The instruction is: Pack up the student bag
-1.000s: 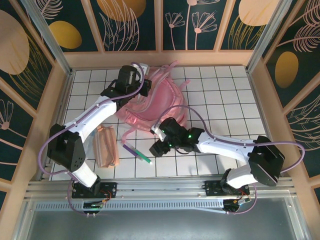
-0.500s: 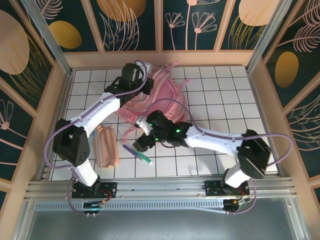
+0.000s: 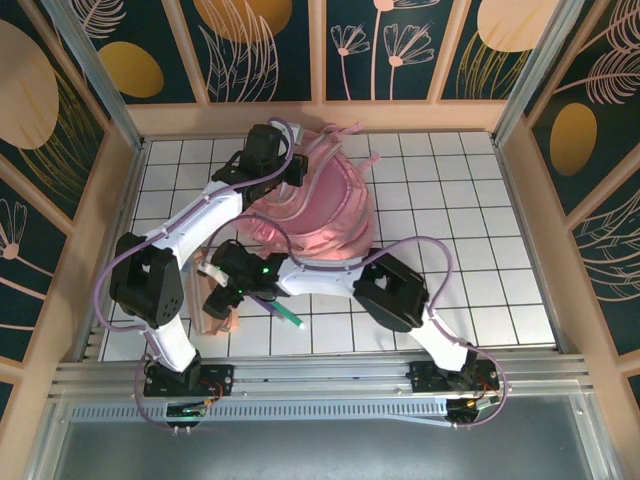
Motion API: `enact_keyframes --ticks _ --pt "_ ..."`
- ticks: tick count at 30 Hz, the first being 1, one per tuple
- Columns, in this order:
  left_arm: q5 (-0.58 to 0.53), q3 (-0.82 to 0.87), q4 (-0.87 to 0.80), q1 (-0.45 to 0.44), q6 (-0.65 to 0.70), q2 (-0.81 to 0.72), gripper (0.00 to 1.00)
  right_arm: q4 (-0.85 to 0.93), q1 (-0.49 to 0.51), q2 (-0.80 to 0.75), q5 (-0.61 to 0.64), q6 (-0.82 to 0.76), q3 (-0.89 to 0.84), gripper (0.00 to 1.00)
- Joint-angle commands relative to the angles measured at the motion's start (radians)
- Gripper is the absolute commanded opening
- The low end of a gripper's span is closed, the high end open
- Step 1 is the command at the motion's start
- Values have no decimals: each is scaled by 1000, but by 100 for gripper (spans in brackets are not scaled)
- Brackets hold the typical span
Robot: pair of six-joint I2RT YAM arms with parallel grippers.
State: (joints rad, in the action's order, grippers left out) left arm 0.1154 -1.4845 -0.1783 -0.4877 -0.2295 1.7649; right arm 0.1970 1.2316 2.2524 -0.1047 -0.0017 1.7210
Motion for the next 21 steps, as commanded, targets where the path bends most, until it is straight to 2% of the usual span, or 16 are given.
enact_keyframes --ticks 1,6,8,10,17,21 --pt "6 -22 54 12 4 -5 0 72 -4 48 91 -3 74 95" --pt "21 -41 48 12 6 7 0 130 -11 139 187 29 164 98" --pt "30 -51 44 12 6 16 0 154 -17 166 179 41 190 98" --pt "35 -56 43 12 5 22 0 154 -20 174 158 40 197 93" --pt "35 -53 43 12 4 31 0 148 -39 167 126 63 171 61" --pt "22 -57 41 12 17 26 0 138 -44 145 126 69 160 39"
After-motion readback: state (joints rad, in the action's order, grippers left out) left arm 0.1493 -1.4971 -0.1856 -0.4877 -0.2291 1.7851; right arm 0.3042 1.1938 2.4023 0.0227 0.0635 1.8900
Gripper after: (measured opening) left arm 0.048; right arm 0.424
